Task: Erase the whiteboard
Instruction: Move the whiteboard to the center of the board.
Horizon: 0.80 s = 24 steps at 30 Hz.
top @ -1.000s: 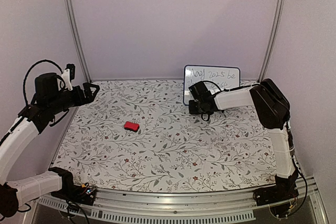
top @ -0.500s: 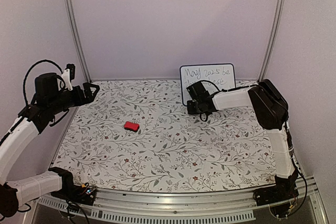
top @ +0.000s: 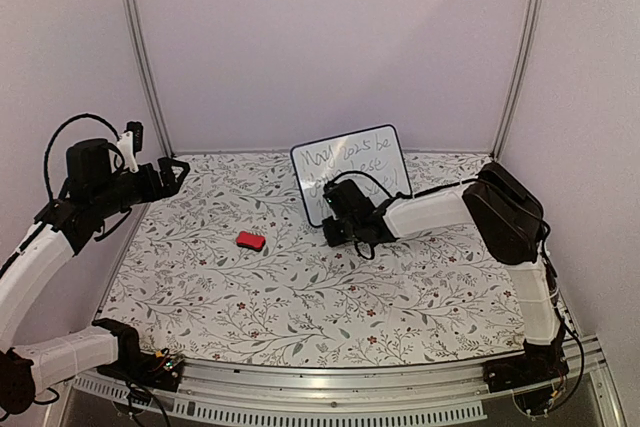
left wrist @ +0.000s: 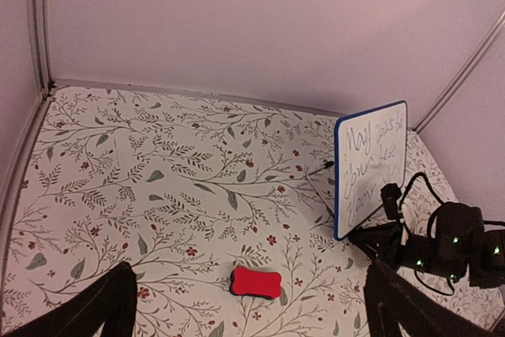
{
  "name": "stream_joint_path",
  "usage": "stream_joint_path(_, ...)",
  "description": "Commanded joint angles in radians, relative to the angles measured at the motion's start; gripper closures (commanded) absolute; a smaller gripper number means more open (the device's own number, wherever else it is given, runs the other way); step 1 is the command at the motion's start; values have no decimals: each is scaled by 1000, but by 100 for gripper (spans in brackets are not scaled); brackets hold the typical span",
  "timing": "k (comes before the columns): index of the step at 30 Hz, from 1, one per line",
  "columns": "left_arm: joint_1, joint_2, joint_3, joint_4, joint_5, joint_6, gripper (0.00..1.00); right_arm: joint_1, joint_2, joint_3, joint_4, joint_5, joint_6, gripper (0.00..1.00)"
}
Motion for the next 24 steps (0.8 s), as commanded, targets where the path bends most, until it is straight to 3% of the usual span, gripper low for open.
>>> stream_joint_path(1, 10, -8, -6, 6, 6, 6, 0, 80, -32, -26, 12, -76, -38, 100)
stream_joint_path(4, 10, -7, -6, 6, 6, 7, 0, 103, -44, -49, 26, -88, -55, 99)
stream_joint_path(8, 10, -8, -6, 7, 8, 7, 0, 108, -58, -72, 30, -89, -59, 89)
stream_joint_path(16, 10, -7, -7, 7, 9, 7, 0, 108, -122, -113, 14, -65, -75, 41)
stream_joint_path(24, -21, 83, 23, -53, -49, -40, 0, 108, -282, -215, 17, -62, -95, 13)
